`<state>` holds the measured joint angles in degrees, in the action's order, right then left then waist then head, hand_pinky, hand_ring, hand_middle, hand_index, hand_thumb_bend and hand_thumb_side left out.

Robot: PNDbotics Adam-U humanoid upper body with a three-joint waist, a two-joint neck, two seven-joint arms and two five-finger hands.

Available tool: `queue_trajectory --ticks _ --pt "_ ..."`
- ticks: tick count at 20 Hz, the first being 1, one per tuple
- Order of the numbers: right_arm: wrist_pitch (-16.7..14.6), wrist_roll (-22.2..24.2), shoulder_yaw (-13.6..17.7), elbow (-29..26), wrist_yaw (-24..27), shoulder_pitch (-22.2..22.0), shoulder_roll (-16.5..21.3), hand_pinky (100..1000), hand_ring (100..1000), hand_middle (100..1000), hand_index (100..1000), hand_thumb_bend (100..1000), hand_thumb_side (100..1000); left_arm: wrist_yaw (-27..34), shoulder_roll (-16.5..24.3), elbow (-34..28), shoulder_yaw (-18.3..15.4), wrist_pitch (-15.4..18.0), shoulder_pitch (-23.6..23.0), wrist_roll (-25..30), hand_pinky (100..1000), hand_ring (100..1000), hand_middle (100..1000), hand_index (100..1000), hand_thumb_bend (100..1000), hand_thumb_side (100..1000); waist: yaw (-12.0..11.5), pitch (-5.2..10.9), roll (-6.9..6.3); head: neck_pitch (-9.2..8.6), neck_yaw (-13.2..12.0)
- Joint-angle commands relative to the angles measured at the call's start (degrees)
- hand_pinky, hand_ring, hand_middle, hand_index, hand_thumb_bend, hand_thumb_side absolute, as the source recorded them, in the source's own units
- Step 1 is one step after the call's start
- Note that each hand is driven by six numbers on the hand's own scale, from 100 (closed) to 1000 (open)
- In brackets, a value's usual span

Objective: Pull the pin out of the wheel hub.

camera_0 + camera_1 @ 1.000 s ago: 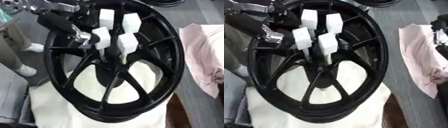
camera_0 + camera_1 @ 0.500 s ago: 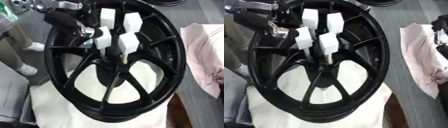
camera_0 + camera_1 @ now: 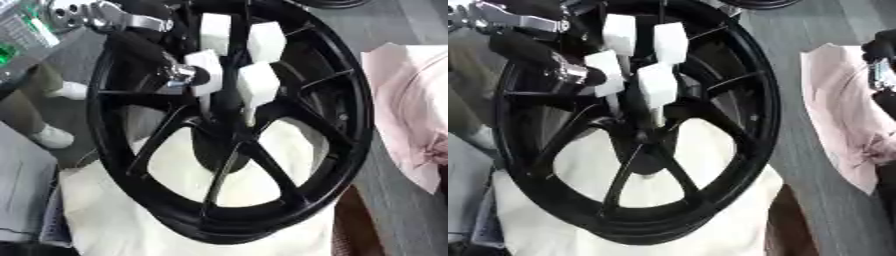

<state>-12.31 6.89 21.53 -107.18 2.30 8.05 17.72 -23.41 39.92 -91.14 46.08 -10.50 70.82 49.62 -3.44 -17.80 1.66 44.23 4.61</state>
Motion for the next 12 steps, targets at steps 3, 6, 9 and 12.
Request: queue_trajectory --ticks 3,6,9,12 --pt "-0.04 0.19 0.57 -0.60 -0.48 0.45 0.57 689 682 576 671 100 310 -1.10 -0.65 1.09 -0.27 0.34 1.81 0.46 717 675 664 860 421 1000 0.13 0.63 0.03 -0.11 -0.28" --pt "-0.04 0.21 0.57 -0.58 -0.52 0.47 0.48 689 682 576 671 100 312 -1.72 -1.71 2.34 -0.12 0.72 2.12 0.29 713 671 658 856 417 1000 0.22 0.52 0.04 -0.11 -0.35" --pt "-0.01 0.25 0.58 -0.53 -0.60 0.46 0.39 689 682 576 670 100 316 -2.43 -2.62 3.39 0.04 1.23 2.43 0.15 708 662 642 841 403 1000 0.27 0.43 0.02 -0.11 -0.44" --pt "0.03 0.28 0.62 -0.47 -0.69 0.46 0.33 689 682 576 671 100 320 -2.90 -3.05 3.96 0.14 1.75 2.56 0.02 689 635 612 812 355 1000 0.22 0.36 -0.04 -0.11 -0.43"
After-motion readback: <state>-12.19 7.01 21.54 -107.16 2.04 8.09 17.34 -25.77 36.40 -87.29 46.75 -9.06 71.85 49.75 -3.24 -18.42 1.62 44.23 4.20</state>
